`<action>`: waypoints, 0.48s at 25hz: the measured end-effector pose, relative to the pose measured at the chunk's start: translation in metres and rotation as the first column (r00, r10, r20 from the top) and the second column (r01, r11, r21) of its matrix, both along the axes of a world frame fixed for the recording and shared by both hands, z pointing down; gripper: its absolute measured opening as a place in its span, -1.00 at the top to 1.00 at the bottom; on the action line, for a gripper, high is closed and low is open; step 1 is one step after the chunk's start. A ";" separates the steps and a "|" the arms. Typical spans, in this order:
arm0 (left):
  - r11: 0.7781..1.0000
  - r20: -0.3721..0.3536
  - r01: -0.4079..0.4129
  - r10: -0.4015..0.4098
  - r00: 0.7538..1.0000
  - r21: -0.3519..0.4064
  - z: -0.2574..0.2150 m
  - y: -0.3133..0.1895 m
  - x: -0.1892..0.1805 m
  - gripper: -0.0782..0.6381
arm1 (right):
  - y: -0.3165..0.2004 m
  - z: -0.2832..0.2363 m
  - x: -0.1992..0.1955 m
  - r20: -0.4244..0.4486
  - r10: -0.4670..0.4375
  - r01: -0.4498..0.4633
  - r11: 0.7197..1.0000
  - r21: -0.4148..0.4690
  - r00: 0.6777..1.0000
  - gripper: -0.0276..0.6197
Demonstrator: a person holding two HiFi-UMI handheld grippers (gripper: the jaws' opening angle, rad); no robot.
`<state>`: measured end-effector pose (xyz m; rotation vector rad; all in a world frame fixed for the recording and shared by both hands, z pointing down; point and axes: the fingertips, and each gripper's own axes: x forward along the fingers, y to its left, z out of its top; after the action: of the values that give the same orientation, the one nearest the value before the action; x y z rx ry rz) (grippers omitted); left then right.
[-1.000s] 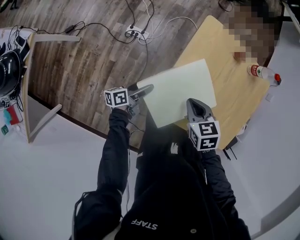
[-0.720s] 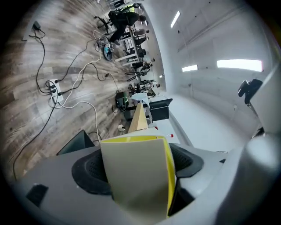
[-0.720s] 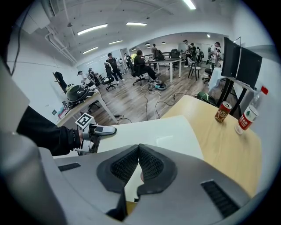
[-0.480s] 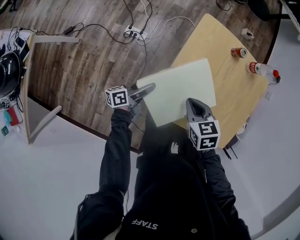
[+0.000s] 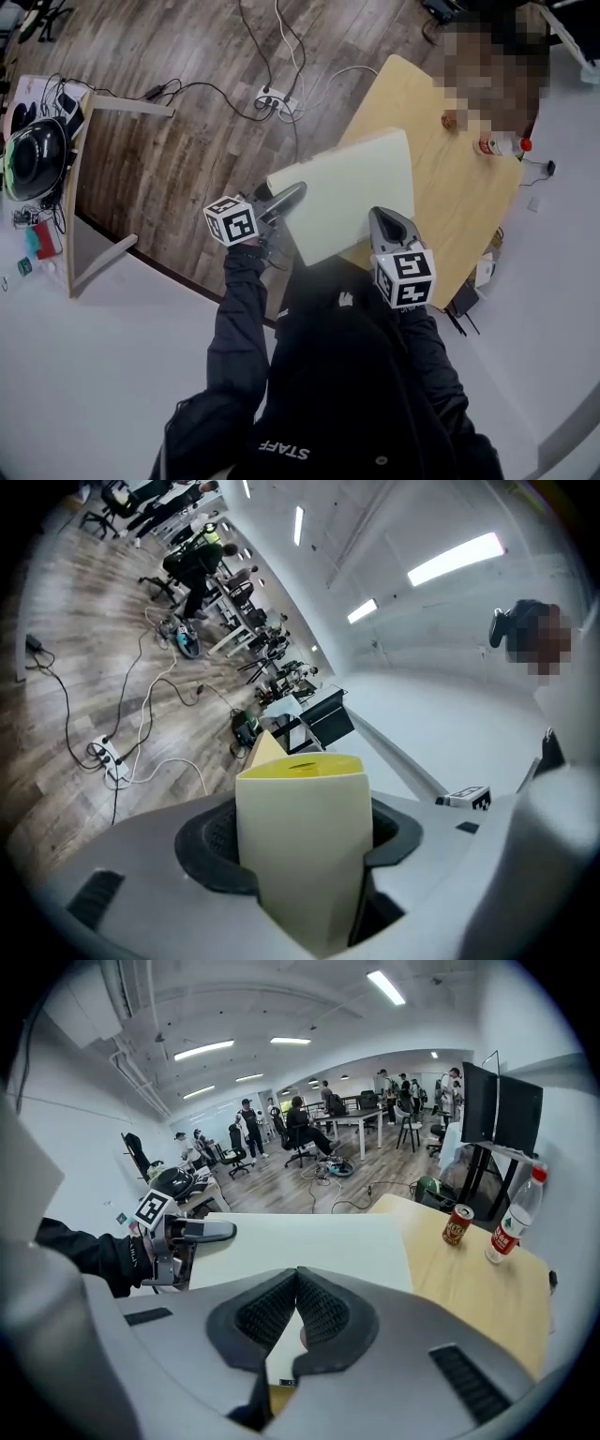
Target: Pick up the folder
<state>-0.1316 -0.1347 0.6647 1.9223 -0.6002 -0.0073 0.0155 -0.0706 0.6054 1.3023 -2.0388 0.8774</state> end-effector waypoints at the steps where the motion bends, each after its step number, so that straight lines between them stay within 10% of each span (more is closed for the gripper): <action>1: 1.000 0.017 0.002 -0.002 1.000 0.017 -0.008 -0.001 0.000 -0.06 | 0.000 -0.006 0.002 0.006 0.006 -0.006 1.000 0.012 1.000 0.85; 12: 0.973 0.113 0.017 -0.044 0.993 0.230 -0.122 -0.015 0.017 -0.05 | -0.019 -0.086 0.024 0.058 0.088 -0.097 0.979 0.179 0.994 0.85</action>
<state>-0.1141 -0.1496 0.5429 2.1472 -0.7345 0.0175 0.0397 -0.0895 0.5192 1.4973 -2.1542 0.7860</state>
